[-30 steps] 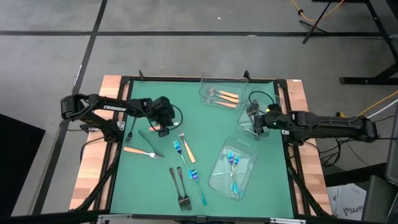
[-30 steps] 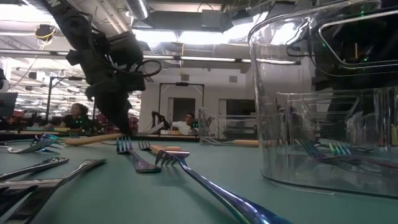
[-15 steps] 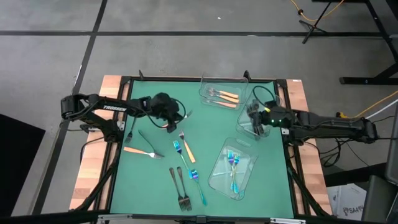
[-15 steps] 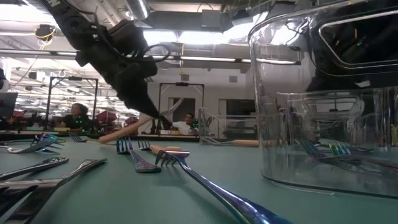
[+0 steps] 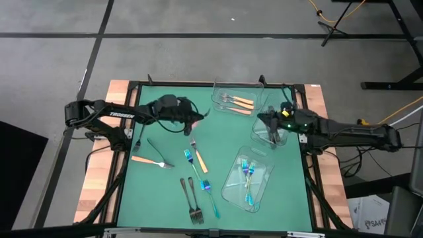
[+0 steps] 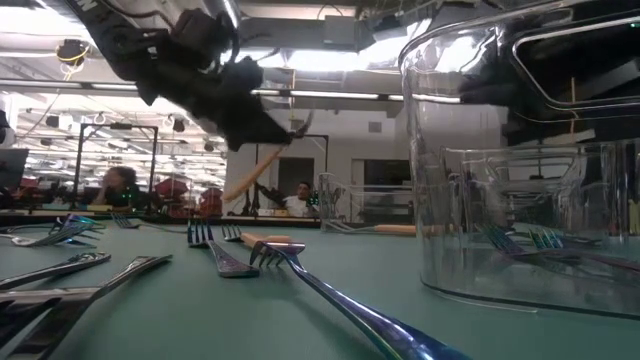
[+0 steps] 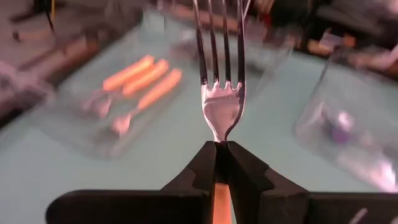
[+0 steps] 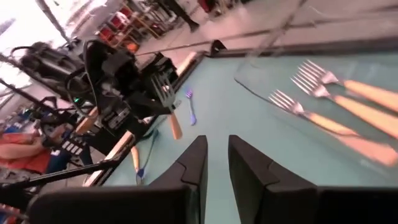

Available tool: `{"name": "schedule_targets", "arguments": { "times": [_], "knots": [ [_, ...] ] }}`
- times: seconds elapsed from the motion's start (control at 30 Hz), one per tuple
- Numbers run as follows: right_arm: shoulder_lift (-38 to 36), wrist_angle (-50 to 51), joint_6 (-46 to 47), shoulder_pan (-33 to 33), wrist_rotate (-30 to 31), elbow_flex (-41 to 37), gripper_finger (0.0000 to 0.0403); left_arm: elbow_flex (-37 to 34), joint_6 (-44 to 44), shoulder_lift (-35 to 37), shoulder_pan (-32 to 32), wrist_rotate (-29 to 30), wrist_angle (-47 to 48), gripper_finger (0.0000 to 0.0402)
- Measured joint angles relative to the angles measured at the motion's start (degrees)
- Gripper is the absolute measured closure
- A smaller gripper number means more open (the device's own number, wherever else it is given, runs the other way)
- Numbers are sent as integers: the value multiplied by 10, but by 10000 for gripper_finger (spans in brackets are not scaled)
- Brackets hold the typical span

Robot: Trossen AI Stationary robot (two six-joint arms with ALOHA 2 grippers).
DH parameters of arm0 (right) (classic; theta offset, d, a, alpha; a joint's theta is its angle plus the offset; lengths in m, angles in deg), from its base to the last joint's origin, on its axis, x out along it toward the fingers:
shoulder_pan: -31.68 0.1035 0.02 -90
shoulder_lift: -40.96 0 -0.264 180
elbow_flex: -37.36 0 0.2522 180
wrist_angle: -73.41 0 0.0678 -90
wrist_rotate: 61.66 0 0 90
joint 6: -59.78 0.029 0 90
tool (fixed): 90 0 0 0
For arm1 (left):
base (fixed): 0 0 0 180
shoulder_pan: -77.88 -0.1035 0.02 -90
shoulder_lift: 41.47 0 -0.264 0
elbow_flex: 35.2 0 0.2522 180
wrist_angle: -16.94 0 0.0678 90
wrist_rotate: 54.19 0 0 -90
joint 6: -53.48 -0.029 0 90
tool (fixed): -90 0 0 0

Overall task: Sort silverware by color (type)
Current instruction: Put the orange fork into the top transparent bin

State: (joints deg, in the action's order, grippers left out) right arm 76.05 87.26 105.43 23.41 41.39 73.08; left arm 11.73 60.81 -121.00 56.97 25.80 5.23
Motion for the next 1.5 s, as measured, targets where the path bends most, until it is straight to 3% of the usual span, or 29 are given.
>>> {"name": "schedule_targets", "arguments": {
  "times": [0.47, 0.93, 1.1, 1.3, 1.5],
  "knots": [
    [132, -216, -91, 0, 3, 0, 347, 0, 31, 0, 14, 1, -212, 379],
    [280, -453, -207, 0, -52, 1, 345, 0, 31, 0, 65, 40, -275, 379],
    [310, -451, -232, 0, -58, 30, 310, 0, 31, 0, 79, 50, -293, 379],
    [365, -450, -279, 0, -137, 90, 249, 1, 31, 0, 92, 51, -296, 379],
    [427, -437, -320, 0, -171, 154, 229, 1, 28, 0, 107, 50, -296, 379]
  ]
}}
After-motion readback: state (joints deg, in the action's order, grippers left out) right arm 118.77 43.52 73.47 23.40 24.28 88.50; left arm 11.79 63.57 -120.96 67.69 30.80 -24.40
